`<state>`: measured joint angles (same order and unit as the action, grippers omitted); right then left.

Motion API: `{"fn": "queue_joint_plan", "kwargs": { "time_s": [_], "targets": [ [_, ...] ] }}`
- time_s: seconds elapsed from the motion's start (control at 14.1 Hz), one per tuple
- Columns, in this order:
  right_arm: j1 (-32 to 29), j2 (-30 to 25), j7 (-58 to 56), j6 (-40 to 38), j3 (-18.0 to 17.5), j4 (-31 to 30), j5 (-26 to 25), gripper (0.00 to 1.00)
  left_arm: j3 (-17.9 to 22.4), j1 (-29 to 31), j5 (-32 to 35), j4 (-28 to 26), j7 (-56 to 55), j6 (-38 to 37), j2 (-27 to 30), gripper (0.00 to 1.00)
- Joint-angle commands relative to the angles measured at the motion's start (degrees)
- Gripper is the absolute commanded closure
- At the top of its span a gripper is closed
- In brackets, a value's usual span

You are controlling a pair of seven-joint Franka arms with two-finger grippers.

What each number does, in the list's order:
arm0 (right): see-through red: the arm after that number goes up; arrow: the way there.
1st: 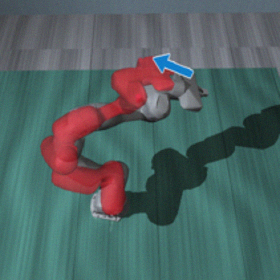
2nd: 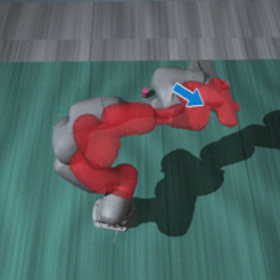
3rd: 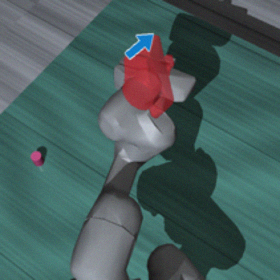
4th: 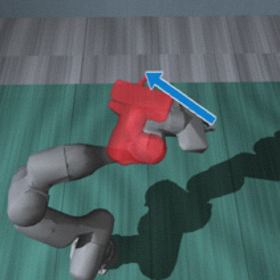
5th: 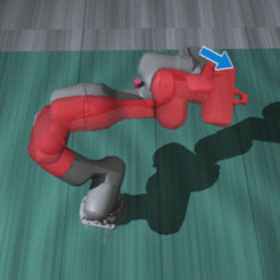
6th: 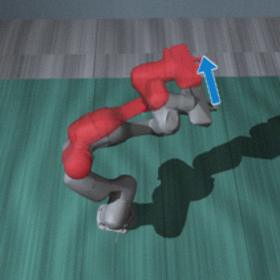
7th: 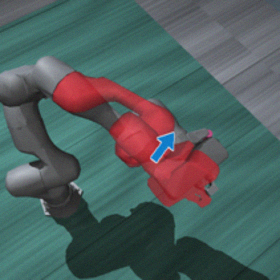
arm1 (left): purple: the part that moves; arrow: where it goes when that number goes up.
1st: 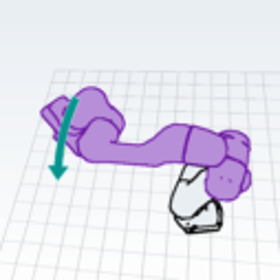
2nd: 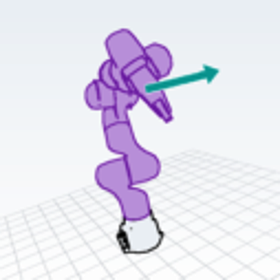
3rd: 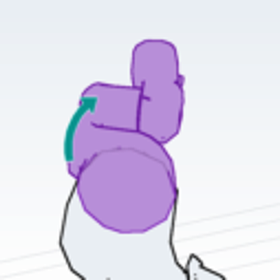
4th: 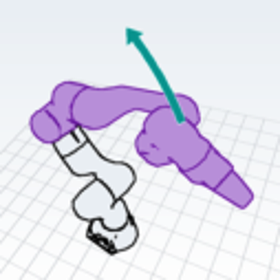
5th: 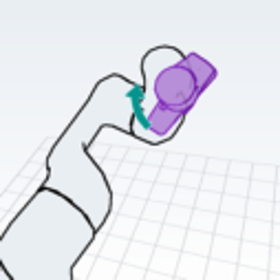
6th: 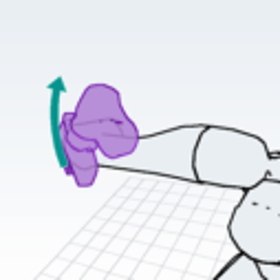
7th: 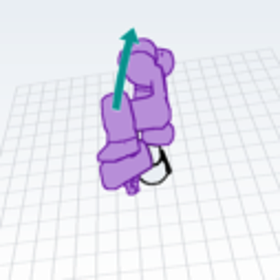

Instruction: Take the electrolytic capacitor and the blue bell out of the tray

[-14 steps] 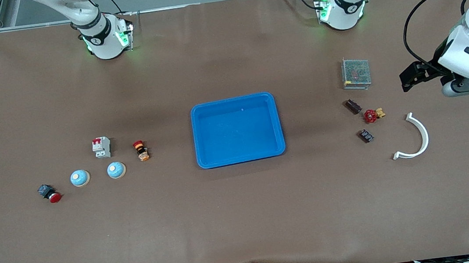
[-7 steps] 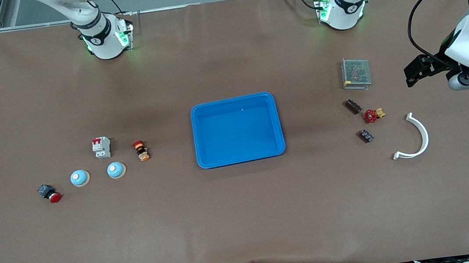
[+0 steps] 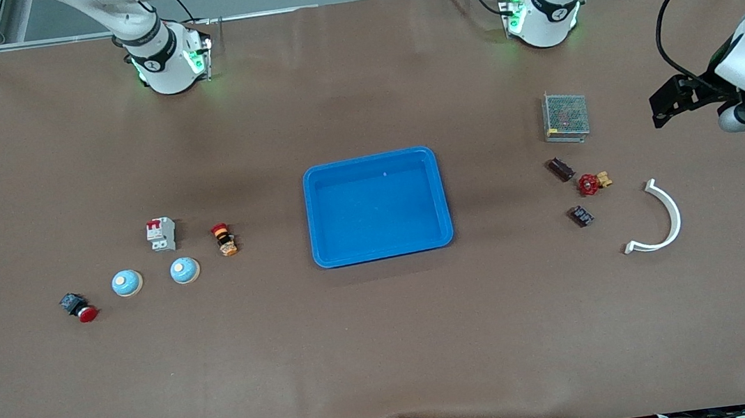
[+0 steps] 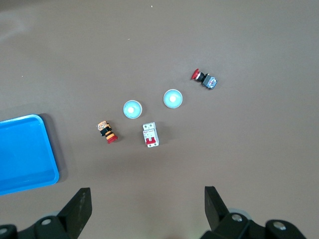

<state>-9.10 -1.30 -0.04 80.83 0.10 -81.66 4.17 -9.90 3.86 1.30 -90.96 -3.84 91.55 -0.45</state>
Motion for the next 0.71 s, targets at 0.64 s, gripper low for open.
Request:
{"fn": "queue_joint_plan", "kwargs": {
  "time_s": [0.64],
  "targets": [
    [-0.9, -0.1, -0.9, -0.6, -0.5, 0.4, 0.7, 0.0, 2.4, -1.2, -1.8, -4.0, 1.3, -0.5, 4.9, 0.0]
  ]
}}
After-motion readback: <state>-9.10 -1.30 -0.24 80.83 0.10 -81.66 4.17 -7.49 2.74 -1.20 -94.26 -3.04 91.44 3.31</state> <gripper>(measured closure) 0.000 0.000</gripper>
